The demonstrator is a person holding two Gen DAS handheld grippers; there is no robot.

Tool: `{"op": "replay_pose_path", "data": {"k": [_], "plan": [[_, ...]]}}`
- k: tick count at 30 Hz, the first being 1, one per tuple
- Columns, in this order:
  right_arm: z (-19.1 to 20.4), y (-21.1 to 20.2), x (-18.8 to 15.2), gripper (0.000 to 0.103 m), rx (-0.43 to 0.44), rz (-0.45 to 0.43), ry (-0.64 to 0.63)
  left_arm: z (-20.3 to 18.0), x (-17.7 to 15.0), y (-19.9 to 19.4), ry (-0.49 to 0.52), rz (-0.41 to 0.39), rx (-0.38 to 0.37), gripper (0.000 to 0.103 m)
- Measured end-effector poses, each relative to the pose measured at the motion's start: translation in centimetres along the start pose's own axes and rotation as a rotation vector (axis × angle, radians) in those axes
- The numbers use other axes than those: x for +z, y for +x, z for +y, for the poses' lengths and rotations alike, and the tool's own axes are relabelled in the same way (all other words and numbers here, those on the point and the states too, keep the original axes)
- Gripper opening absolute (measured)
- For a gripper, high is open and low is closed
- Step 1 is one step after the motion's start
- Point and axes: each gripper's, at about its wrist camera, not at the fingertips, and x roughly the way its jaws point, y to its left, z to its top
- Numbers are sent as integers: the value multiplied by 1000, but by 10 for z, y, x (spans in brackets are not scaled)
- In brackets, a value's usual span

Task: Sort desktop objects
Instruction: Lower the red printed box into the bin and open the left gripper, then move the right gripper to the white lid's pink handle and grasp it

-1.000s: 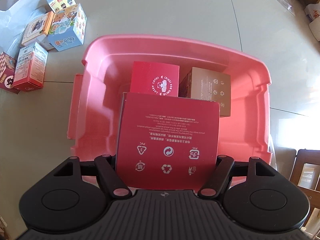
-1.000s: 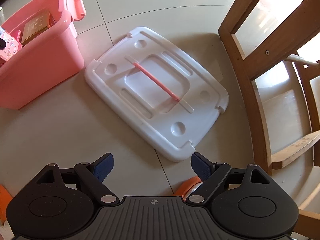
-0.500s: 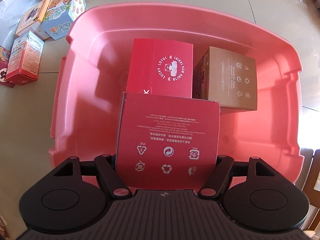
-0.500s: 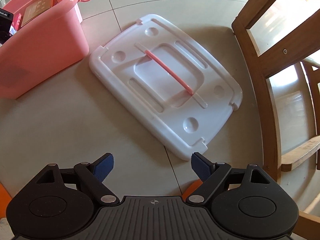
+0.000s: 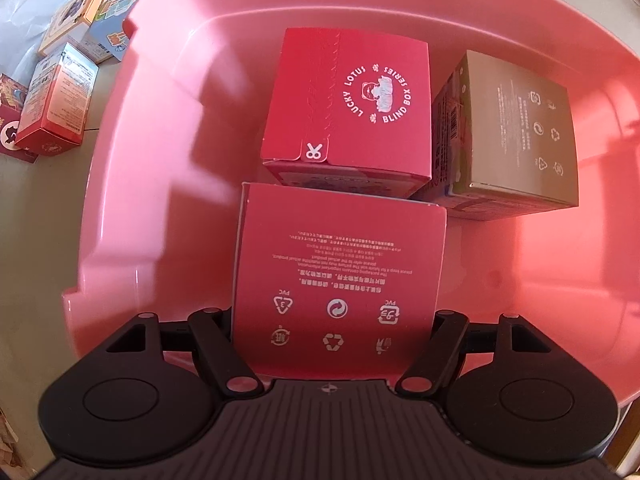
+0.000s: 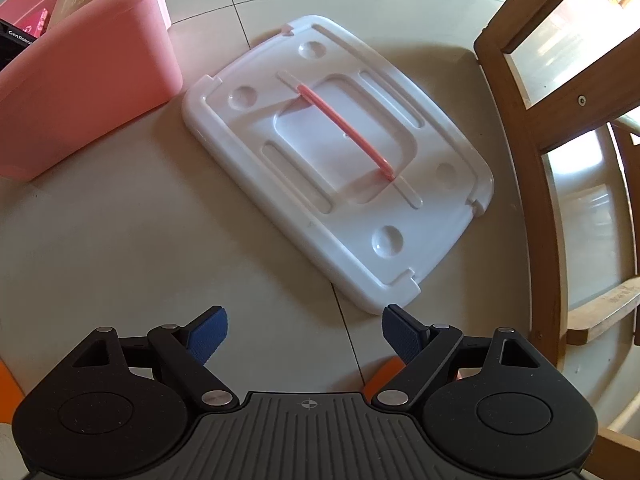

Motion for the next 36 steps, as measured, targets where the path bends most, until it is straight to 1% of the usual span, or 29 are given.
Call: {"op": "replay_pose_path", "data": {"k": [5,8,11,12,15,17,20,22,27,32,34,36], "plan": [[-3,3,-3,82,-15,13,2,-4,0,-2,-24,-12,10,79],[-4,3,-4,82,-20,15,5,-5,0,-6,-24,-21,-4,86],[-4,-1,-5,82,-14,9,2,-6,-2,-13,-15,-33,-3,87],[-4,-2,-5,82,-11,8,1,-7,-3,-17,-11,-40,-3,89],[-4,-6,-5,82,-5,3,-3,-7,-6,-30,5,-57,-13,92],[-4,-9,-6,82,1,-2,-1,-5,-8,-41,-2,-61,3,94],[-8,-16,-7,82,20,-17,18,6,-12,-63,-40,-86,5,94],[-10,-22,-7,82,36,-27,21,16,-15,-85,-33,-113,7,95],[-13,-37,-7,82,100,-51,9,28,-24,-130,50,-158,-10,95],[-15,-58,6,81,180,-81,-33,35,-43,-173,187,-228,-22,96],[-15,-69,16,81,189,-107,-99,35,-53,-188,250,-255,-29,96],[-14,-79,26,81,155,-133,-198,39,-62,-198,288,-253,-57,96]]}}
